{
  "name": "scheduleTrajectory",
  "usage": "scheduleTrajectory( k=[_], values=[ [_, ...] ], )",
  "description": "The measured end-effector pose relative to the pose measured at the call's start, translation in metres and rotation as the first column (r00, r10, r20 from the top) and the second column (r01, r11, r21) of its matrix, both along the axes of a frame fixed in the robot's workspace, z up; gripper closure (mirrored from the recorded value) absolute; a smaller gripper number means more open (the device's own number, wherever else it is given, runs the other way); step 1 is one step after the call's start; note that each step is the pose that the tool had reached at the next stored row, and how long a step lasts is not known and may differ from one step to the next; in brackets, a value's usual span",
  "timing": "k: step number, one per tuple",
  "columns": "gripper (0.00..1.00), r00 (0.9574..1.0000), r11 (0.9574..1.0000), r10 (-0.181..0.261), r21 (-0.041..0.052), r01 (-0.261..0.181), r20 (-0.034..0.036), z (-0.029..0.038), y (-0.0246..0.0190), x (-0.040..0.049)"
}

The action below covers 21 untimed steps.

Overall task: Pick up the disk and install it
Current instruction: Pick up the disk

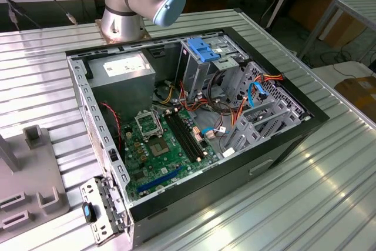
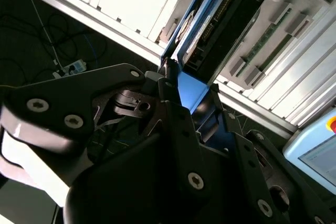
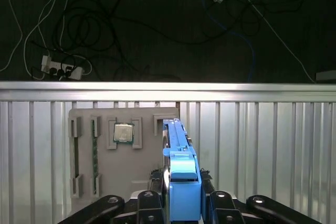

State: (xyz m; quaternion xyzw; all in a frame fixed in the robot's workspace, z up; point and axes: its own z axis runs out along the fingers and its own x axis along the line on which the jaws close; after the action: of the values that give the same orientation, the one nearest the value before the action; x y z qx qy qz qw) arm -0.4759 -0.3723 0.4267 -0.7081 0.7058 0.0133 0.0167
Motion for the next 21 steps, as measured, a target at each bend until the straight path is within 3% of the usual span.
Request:
scheduleTrajectory(
  k=[7,11,16,17,18,21],
  values=[
    [0.63,1.0,1.0,0.0,0.0,0.0,0.0001,0.0012,0.0,0.0],
    [0.63,1.0,1.0,0.0,0.0,0.0,0.001,0.0131,0.0,0.0],
    [0.63,1.0,1.0,0.0,0.0,0.0,0.0035,0.0161,0.0,-0.0003],
    [0.63,0.9999,1.0,0.0,0.0,0.0,0.015,0.0158,0.0,-0.0015],
    [0.63,0.9995,1.0,0.0,0.0001,0.0,0.032,0.0151,0.0,-0.0031],
    [0.63,0.9984,1.0,0.001,-0.0001,-0.001,0.0567,0.014,0.0,-0.0074]
  ],
)
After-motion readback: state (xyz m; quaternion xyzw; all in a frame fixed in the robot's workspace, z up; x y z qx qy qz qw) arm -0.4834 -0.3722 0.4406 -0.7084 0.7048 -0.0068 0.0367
